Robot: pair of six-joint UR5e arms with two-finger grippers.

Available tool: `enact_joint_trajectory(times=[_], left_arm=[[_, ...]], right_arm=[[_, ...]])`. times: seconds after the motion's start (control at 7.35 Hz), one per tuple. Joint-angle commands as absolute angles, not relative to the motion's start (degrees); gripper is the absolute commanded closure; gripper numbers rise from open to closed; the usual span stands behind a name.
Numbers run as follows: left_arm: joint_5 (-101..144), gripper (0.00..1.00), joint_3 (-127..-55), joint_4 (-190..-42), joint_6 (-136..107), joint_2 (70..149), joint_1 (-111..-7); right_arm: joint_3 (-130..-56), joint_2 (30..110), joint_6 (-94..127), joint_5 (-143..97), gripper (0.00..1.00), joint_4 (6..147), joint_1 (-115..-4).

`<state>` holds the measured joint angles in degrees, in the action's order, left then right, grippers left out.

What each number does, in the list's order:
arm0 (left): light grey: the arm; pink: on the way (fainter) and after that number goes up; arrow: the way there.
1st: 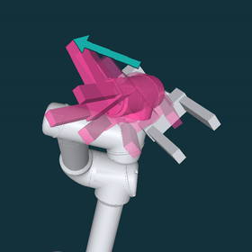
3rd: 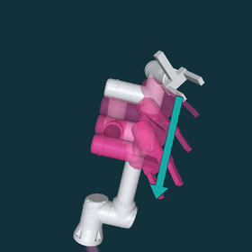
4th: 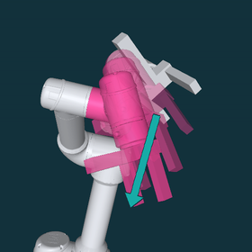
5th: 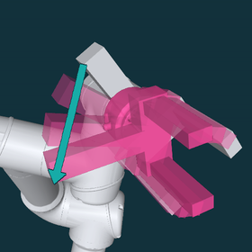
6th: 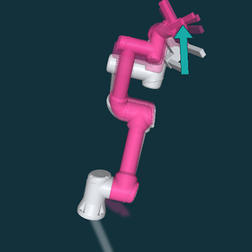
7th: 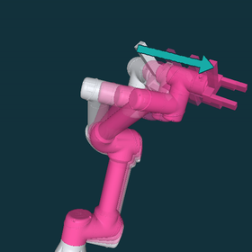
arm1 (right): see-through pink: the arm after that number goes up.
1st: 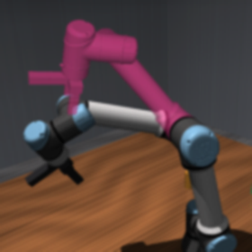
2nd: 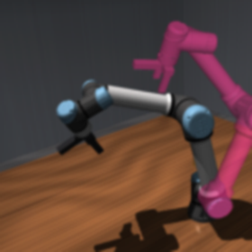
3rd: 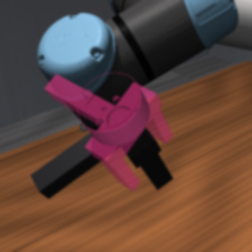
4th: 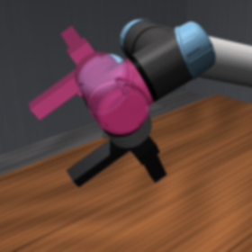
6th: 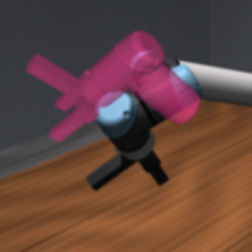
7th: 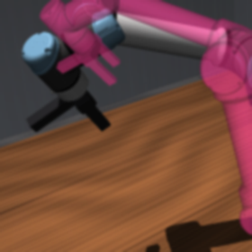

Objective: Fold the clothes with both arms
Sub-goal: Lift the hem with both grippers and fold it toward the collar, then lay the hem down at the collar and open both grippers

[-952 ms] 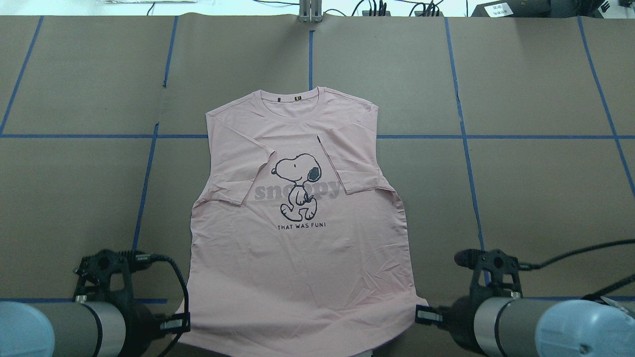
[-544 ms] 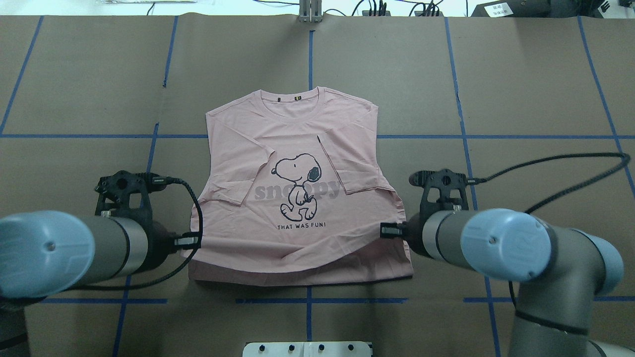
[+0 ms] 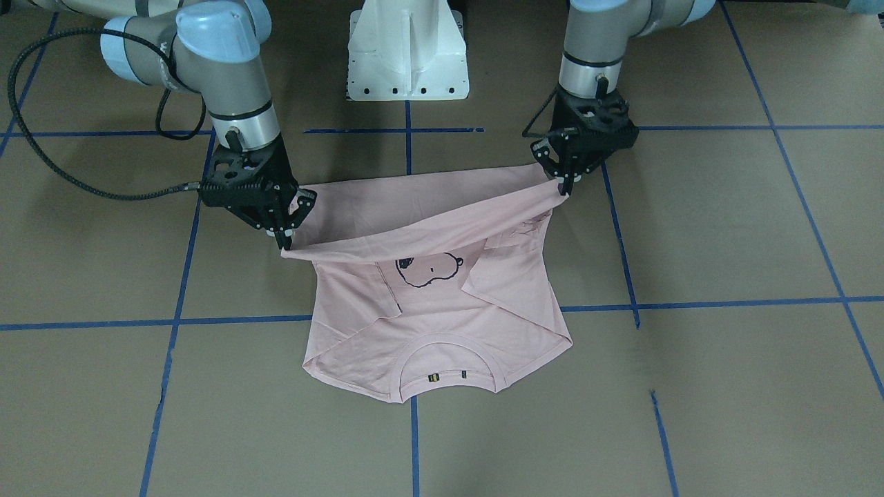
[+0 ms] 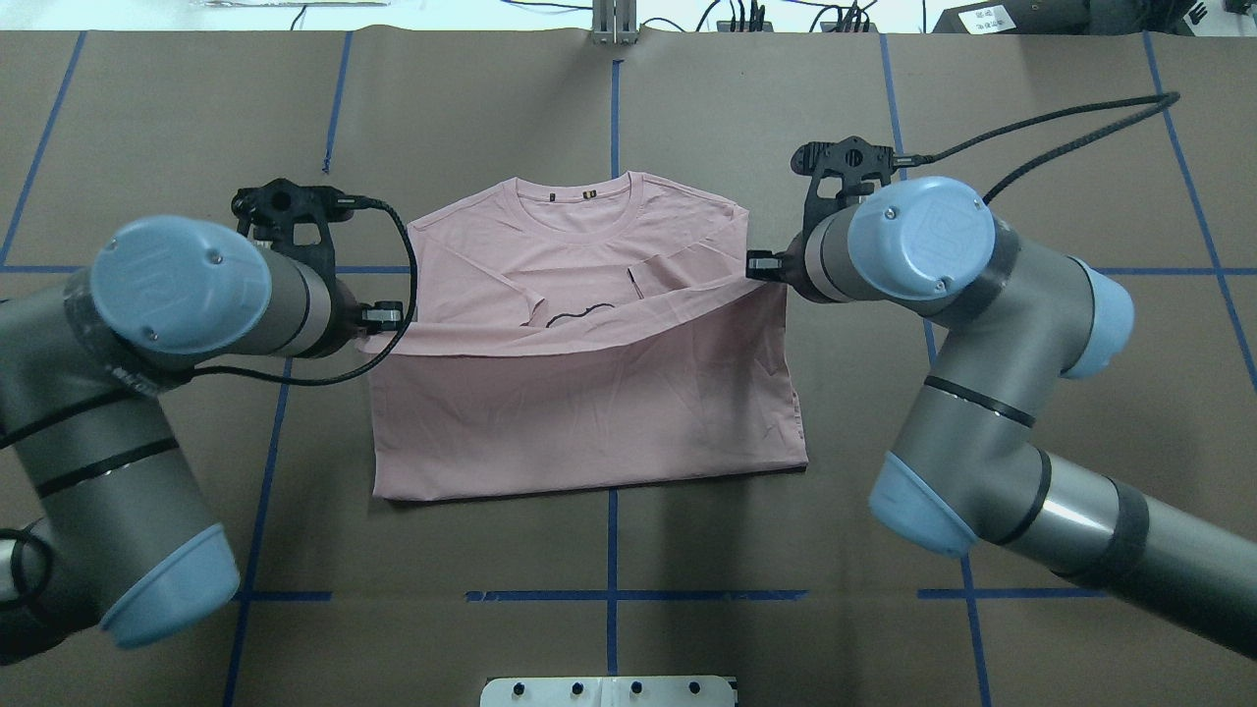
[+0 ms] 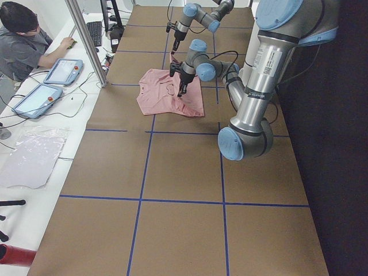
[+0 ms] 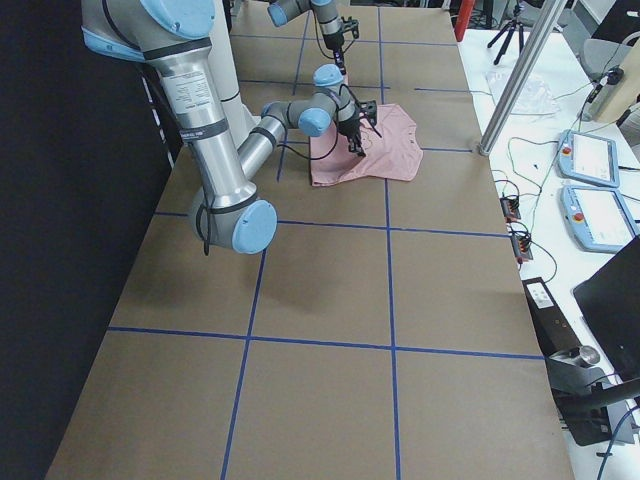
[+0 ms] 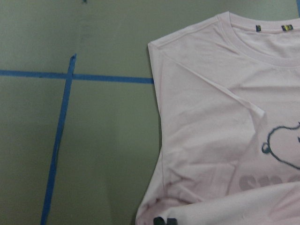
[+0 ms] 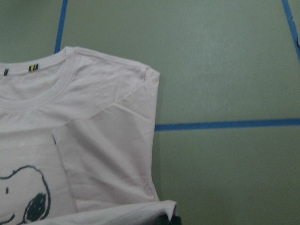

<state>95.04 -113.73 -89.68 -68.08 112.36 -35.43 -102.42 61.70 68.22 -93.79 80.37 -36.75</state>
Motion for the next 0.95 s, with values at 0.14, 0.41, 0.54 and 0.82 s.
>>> enact_joint_trajectory(times=[0.14,0.41,0.54,0.82], left_arm=[[96.23,1.0,-94.09,-106.93,-62.07,114.78,-43.05],[96.24,1.0,-86.35,-111.77,-61.61,117.23,-44.29],[96.24,1.0,-83.0,-112.75,-61.7,118.99,-44.47],[96.24,1.0,-81.48,-113.46,-61.79,119.53,-44.91]], right_arm=[[-86.25,55.04,67.33,-95.01,1.0,69.18,-41.22],[-80.36,50.91,67.32,-95.1,1.0,69.08,-42.53],[-76.85,48.19,67.24,-95.1,1.0,69.0,-43.41],[-70.78,46.23,67.24,-95.1,1.0,64.38,-45.08]])
